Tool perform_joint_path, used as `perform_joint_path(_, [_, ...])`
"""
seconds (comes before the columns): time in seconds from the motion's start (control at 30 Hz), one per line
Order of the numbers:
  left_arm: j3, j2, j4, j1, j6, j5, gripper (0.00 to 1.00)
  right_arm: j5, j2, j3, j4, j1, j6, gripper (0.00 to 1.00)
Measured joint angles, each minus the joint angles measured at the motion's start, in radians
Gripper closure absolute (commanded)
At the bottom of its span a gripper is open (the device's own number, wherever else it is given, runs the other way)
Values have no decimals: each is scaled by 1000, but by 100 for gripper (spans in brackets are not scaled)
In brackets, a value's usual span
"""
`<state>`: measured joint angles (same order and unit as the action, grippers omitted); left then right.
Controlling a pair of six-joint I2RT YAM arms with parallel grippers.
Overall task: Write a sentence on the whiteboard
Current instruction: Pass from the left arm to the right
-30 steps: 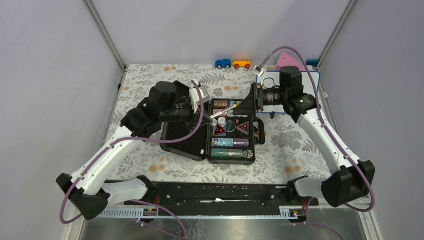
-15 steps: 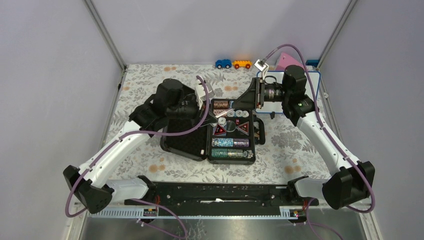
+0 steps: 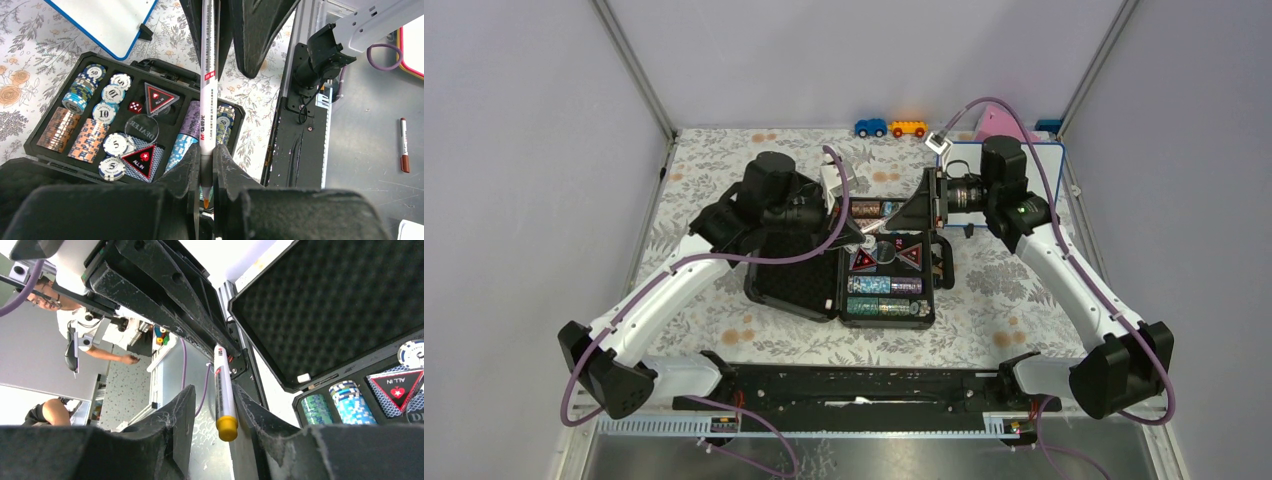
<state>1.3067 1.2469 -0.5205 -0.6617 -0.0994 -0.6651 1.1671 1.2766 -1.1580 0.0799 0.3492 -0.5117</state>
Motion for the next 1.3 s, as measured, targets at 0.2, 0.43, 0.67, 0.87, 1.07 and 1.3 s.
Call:
perform_joint_path(0.2, [3,4,0,0,4,-14,100,0,0,-3,42,7,36,60])
perform_joint_path(0.43, [4,7,-1,0,3,-28,100,0,3,-16,50,9,45,58])
perform_joint_path(0.67, [5,8,-1,0,3,-36,100,1,6,-18,51,11,46,65])
perform_joint_path(0.87, [6,14,-1,-2,3,-40,100,1,11,-18,51,13,48,65])
perform_joint_path(1.07, [6,14,-1,-6,3,-43,100,2,19,-19,51,22,49,68])
perform_joint_path(1.3, [6,17,-2,-10,2,-48,100,2,22,-24,66,27,60,68])
